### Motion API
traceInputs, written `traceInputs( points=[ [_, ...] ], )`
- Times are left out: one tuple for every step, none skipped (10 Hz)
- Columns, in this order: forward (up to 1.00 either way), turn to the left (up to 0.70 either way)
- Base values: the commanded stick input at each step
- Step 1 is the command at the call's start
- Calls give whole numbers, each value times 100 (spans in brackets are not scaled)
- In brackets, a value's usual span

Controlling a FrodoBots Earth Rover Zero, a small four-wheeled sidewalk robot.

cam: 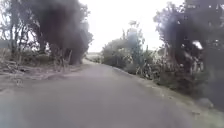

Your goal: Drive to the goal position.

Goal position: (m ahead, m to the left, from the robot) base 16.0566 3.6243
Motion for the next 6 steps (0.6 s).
traceInputs(
  points=[
    [100,0],
    [100,0],
    [100,0],
    [100,0],
    [100,0],
    [100,0]
  ],
)
